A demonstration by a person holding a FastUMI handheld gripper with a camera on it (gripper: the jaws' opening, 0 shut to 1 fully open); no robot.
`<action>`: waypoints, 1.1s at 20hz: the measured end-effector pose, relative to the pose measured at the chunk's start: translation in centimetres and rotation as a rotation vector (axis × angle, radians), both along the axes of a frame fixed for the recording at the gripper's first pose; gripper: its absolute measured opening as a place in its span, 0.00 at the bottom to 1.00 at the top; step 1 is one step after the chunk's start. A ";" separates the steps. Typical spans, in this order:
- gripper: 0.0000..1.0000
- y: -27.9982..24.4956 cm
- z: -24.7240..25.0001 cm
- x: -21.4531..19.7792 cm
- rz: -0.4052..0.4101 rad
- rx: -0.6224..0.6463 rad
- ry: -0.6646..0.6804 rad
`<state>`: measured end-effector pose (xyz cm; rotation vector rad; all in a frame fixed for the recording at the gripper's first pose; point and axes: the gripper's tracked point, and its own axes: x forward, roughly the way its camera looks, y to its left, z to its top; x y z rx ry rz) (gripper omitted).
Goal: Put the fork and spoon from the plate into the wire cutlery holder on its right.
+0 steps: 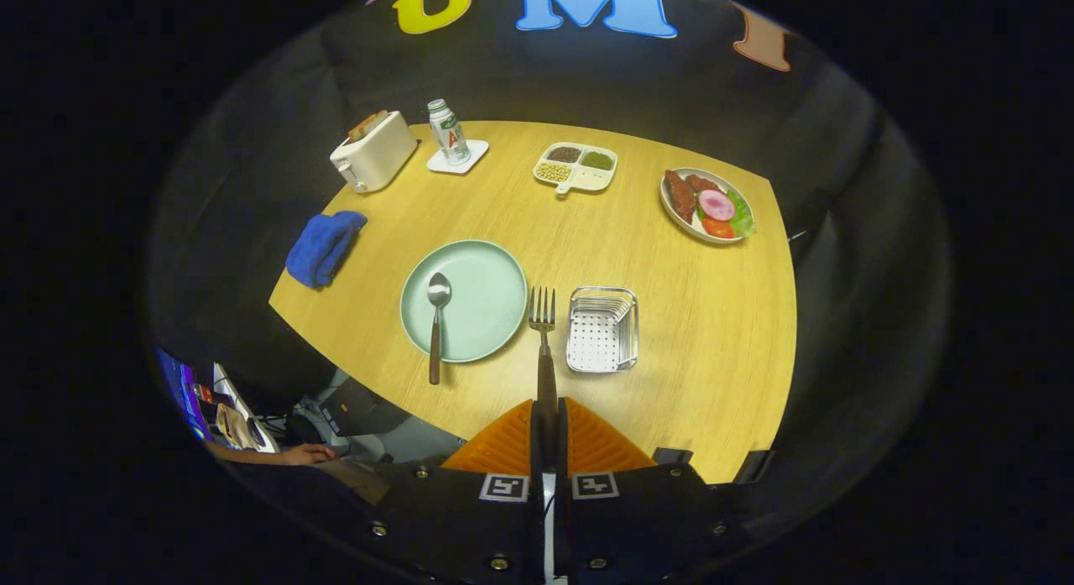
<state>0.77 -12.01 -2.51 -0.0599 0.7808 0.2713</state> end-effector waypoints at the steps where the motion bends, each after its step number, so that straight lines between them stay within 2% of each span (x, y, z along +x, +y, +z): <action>1: 0.05 -0.7 0.2 0.0 -0.011 -0.001 0.001; 7: 0.05 -3.4 -1.2 0.5 -0.054 -0.026 0.044; 17: 0.05 -3.2 -3.9 3.6 -0.064 -0.013 0.161; 22: 0.05 -3.2 -5.2 5.4 -0.077 -0.045 0.225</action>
